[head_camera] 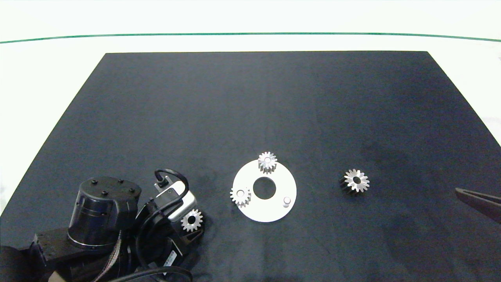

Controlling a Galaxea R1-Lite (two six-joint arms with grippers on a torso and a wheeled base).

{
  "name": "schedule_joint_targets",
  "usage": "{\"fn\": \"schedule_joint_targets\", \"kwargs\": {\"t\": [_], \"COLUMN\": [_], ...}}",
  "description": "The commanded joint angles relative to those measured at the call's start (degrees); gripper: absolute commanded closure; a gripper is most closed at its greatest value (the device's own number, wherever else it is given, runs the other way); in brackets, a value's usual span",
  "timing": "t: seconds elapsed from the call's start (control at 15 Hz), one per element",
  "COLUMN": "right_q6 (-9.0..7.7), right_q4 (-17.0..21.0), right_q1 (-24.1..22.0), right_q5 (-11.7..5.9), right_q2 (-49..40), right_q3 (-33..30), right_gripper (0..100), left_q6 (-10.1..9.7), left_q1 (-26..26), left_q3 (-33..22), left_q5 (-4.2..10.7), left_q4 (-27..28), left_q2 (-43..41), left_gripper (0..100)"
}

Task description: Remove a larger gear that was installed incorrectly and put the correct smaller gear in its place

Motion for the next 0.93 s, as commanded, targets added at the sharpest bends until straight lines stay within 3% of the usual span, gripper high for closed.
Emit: {"fn": "schedule_joint_targets", "kwargs": {"t": [0.07, 0.27, 0.73, 0.93], "right_q6": [-0.05, -0.05, 0.03, 0.03], "right_q4": [0.09, 0.09, 0.18, 0.09], "right_q1": [0.08, 0.08, -0.01, -0.10], "right_q5": [-0.12, -0.12, -0.12, -0.12], "right_q2": [-0.88, -1.93, -5.18, -7.56], "right_q3": [0.07, 0.33, 1.65, 2.62], "right_gripper": [0, 0, 0, 0], "left_q6": [0.10, 0.10, -0.25, -0.25], "left_q1": [-2.16, -4.36, -9.55, -12.89], "left_q3": [-1.25, -3.27, -11.45, -14.70], "left_q5": [1.67, 2.55, 3.34, 4.92], "left_q4": [-0.14, 0.83, 13.31, 16.56], "left_q2": [-1.76, -2.72, -5.62, -5.18], "left_gripper": [81, 81, 81, 81]}}
